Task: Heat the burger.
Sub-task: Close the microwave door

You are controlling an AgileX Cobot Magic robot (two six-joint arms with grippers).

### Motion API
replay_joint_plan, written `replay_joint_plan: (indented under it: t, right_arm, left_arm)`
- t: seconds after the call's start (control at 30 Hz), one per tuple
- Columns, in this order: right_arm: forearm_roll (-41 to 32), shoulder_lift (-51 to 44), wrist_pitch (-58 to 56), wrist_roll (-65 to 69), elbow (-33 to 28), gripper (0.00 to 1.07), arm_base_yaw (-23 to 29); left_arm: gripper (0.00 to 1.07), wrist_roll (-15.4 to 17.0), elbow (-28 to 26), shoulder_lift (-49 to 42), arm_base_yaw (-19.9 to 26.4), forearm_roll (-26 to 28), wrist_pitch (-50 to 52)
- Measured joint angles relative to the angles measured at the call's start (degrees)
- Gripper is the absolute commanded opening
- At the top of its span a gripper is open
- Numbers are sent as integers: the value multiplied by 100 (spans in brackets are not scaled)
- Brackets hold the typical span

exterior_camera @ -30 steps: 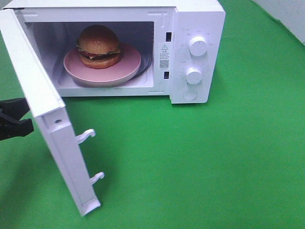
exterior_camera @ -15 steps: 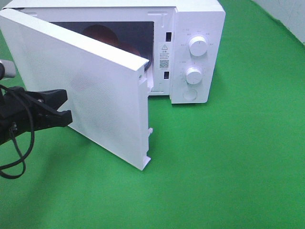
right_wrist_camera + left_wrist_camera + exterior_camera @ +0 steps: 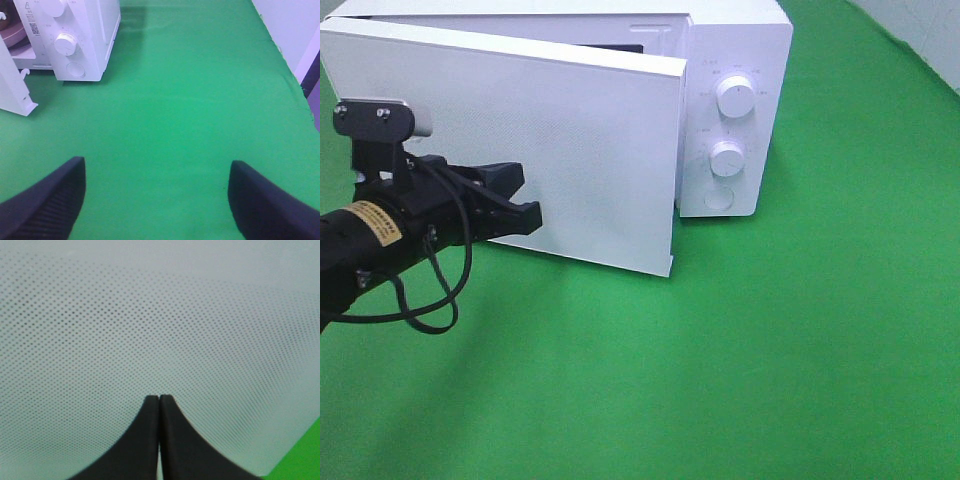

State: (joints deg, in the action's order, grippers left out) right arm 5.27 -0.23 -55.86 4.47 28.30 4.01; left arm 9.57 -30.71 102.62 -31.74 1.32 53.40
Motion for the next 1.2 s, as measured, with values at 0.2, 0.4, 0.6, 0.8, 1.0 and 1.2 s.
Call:
replay_joint_plan:
  t: [0.2,0.4,0.6,0.8,1.0,1.2]
  right_arm:
    - [6,0,0,0,0,75,0]
    - [6,0,0,0,0,75,0]
    - [6,0,0,0,0,75,0]
    - [6,0,0,0,0,75,0]
    - [6,0,0,0,0,75,0]
    - [6,0,0,0,0,75,0]
  left_arm:
    - [0,0,-682,258,-201,195,-304]
    - [0,0,-1123,464,-212,241,-521]
    - [0,0,-1604,670,-212,258,-785]
    - [0,0,-2057,911,-212,229,-934]
    - [0,0,-2504,1215,-321,-52,-1226]
    - [0,-11,-2767,1387,-338,-86,-1364]
